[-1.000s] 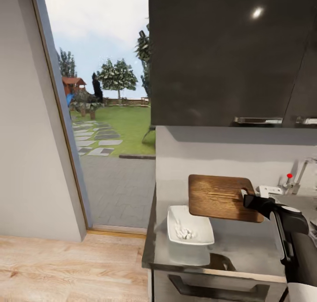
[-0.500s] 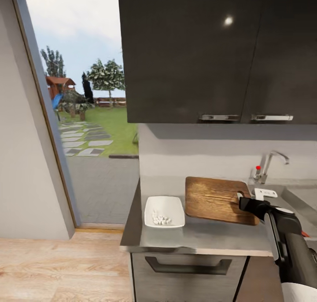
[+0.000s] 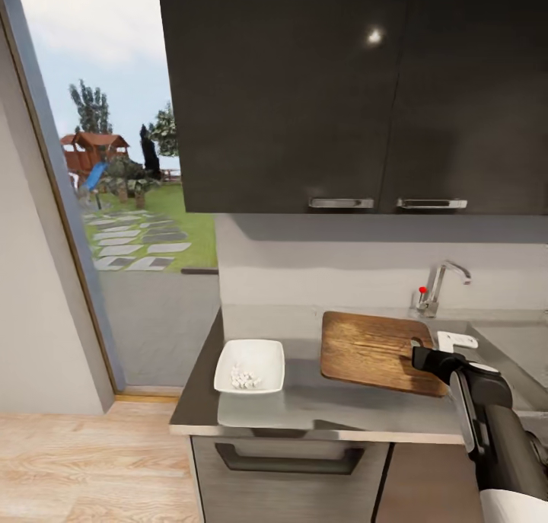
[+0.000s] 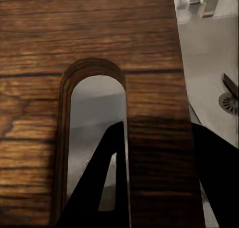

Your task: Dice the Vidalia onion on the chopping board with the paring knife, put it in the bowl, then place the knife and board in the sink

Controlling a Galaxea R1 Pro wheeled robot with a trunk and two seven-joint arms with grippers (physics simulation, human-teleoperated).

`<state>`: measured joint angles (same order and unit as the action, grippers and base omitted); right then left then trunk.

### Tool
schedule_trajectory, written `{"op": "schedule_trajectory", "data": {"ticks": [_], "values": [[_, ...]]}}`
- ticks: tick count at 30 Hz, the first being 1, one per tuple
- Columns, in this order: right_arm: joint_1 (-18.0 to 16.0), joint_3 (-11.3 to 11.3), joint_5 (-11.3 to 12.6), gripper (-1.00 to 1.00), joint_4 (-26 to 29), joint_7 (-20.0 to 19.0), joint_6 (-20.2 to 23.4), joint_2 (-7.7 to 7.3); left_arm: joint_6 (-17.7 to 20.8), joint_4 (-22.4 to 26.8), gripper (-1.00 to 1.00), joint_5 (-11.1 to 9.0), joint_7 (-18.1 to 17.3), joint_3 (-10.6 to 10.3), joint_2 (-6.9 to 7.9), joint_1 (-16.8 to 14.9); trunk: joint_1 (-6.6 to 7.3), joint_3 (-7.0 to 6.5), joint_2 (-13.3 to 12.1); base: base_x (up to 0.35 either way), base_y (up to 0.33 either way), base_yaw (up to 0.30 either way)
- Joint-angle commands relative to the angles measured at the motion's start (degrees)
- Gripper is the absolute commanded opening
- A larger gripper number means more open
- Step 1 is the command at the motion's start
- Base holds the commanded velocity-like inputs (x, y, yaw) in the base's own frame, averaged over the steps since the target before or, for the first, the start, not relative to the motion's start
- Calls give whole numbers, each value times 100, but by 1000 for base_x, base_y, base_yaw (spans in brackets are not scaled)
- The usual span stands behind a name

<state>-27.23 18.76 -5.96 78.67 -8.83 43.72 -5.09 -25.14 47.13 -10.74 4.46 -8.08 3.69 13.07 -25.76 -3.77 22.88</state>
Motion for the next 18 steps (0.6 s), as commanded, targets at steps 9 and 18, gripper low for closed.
{"op": "schedule_trajectory", "data": {"ticks": [9,18], "values": [[-2,1,-46,-100,-93,-50,8,8,-12,7,100,-33,47,-35,9,2,-2,0,4,0,-307,80],[-2,-4,-46,-100,-123,-52,5,8,-14,13,100,-33,47,-35,9,2,-2,0,4,0,-307,75]]}}
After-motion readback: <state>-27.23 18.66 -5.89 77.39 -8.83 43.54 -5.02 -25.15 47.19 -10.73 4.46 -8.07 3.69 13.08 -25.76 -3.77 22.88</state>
